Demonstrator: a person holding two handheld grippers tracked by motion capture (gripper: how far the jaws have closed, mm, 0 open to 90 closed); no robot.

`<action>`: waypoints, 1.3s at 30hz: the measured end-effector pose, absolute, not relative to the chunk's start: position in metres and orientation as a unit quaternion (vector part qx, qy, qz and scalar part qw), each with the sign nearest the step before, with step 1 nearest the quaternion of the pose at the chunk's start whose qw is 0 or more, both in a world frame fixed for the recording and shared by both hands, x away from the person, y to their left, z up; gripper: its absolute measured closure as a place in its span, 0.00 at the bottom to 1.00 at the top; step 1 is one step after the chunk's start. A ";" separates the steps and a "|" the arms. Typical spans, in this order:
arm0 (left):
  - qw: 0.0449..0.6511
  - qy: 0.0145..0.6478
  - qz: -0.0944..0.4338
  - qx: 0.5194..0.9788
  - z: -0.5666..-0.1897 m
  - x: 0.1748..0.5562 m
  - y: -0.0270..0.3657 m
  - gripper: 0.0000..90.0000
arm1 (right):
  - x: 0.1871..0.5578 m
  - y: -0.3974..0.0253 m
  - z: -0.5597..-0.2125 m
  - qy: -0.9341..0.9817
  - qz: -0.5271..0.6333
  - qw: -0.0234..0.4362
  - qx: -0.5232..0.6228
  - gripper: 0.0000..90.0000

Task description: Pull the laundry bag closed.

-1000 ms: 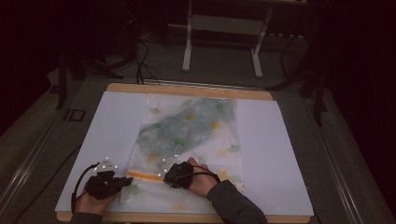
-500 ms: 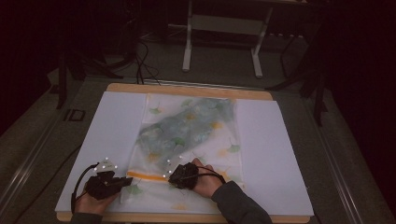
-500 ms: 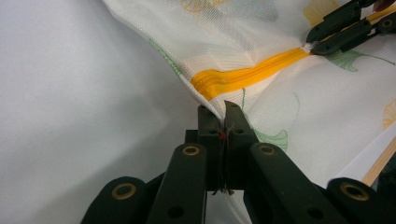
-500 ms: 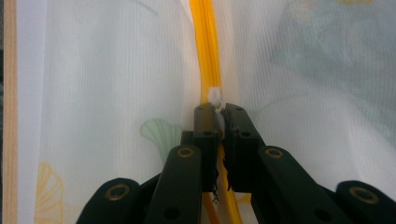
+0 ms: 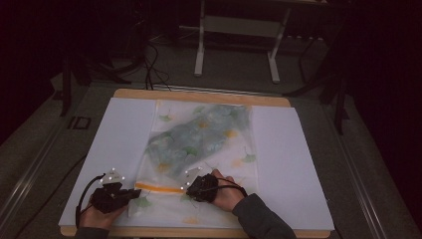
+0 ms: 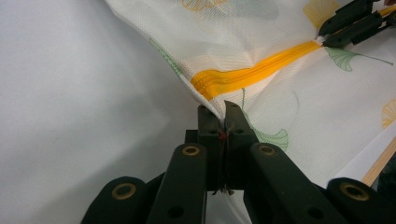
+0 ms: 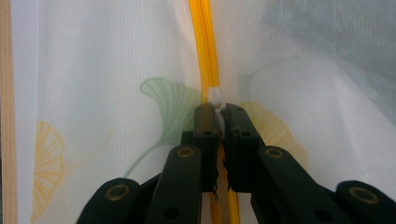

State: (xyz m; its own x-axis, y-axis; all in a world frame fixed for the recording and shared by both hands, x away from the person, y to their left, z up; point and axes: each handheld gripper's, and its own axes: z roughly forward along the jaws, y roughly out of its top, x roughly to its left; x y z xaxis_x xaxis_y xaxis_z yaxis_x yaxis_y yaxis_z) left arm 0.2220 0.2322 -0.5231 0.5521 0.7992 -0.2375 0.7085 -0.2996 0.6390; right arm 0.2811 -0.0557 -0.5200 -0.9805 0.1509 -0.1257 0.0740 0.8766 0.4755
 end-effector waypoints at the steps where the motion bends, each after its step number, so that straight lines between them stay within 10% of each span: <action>1: 0.361 0.469 0.062 0.804 -0.523 0.222 0.232 0.98 | 0.281 -0.058 -0.520 0.966 0.241 0.081 0.057 0.94; 39: 0.360 0.470 0.061 0.804 -0.524 0.222 0.233 0.98 | 0.284 -0.107 -0.518 0.967 0.236 0.064 0.074 0.94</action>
